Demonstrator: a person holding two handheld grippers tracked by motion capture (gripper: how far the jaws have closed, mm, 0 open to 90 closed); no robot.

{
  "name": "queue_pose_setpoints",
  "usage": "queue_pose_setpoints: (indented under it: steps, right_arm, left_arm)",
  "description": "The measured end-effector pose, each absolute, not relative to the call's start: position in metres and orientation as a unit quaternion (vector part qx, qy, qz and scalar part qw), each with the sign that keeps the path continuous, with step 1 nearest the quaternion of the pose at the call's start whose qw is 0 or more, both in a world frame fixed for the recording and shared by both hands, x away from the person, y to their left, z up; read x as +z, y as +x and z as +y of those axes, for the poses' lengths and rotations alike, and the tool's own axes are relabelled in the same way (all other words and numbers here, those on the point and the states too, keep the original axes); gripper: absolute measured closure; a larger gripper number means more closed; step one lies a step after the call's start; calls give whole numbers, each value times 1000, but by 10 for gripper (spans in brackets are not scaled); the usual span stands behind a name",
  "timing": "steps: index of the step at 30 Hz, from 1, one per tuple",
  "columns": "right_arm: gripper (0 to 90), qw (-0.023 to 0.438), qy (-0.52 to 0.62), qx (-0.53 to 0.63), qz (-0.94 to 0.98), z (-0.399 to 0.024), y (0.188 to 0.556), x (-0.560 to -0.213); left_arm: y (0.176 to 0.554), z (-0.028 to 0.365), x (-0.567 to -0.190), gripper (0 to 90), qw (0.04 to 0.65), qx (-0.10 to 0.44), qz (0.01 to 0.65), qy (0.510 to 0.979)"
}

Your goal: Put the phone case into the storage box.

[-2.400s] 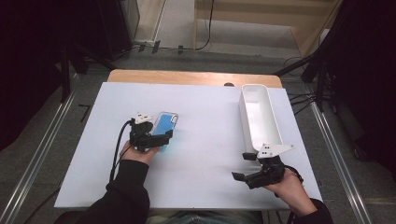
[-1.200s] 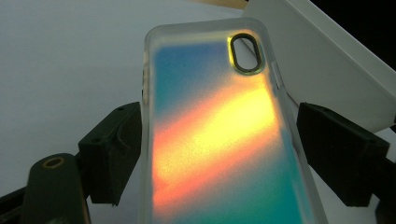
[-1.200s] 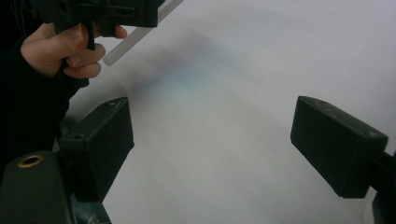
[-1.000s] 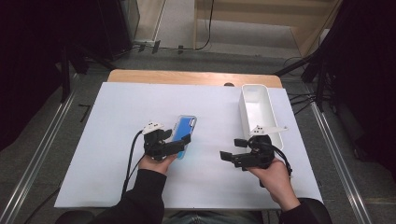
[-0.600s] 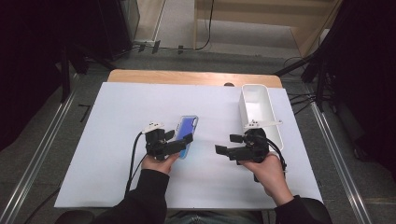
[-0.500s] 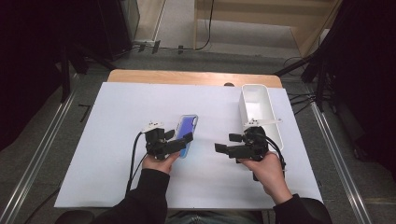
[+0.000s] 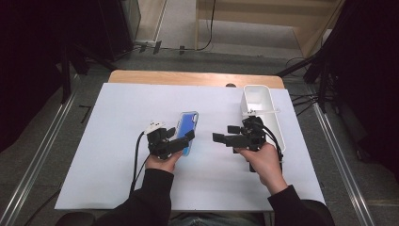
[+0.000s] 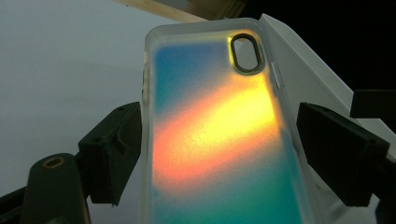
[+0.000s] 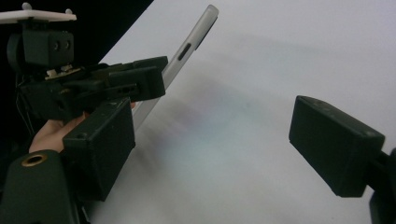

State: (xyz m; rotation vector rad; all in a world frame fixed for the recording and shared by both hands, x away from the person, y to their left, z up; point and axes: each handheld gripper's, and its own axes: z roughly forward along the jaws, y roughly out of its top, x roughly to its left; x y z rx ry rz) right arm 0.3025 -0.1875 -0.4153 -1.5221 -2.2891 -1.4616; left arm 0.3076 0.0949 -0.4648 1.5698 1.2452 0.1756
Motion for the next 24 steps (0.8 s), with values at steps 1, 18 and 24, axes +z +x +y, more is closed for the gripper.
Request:
queue_pose_setpoints:
  steps: [1, 18, 24]
  right_arm:
    - [131, 15, -490, -467, -736, -186, 305, -415]
    - [132, 20, -499, -468, -729, -169, 333, -408]
    - [133, 28, -505, -467, -725, -166, 342, -407]
  left_arm:
    - [307, 94, -465, 163, 536, 79, 523, 659]
    - [301, 88, -468, 163, 543, 80, 516, 658]
    - [300, 87, -468, 164, 545, 83, 514, 658]
